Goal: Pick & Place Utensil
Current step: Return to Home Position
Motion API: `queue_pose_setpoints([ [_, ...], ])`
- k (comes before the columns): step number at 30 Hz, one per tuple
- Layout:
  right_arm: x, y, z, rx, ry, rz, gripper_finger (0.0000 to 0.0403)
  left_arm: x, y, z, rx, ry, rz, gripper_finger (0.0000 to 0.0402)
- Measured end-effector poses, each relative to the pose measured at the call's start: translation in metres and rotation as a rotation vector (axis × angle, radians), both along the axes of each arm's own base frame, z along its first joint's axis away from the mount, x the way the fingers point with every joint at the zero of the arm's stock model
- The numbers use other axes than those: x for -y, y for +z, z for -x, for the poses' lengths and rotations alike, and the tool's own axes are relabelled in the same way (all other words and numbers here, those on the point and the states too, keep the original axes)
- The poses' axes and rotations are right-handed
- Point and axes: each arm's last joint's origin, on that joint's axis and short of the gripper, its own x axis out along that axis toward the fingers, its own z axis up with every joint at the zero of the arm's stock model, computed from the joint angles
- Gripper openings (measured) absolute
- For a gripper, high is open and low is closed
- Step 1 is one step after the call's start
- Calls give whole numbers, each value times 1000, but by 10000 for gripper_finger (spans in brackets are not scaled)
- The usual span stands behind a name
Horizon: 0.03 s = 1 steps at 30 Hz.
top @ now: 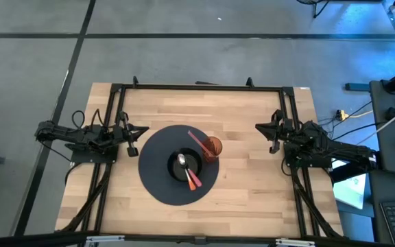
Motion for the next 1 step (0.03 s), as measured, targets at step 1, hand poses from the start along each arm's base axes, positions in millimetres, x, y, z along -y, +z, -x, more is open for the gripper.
queue_pose_setpoints([
  [1, 0, 0, 0, 0, 0, 0, 35, 0, 0, 0, 0, 0, 0, 4],
])
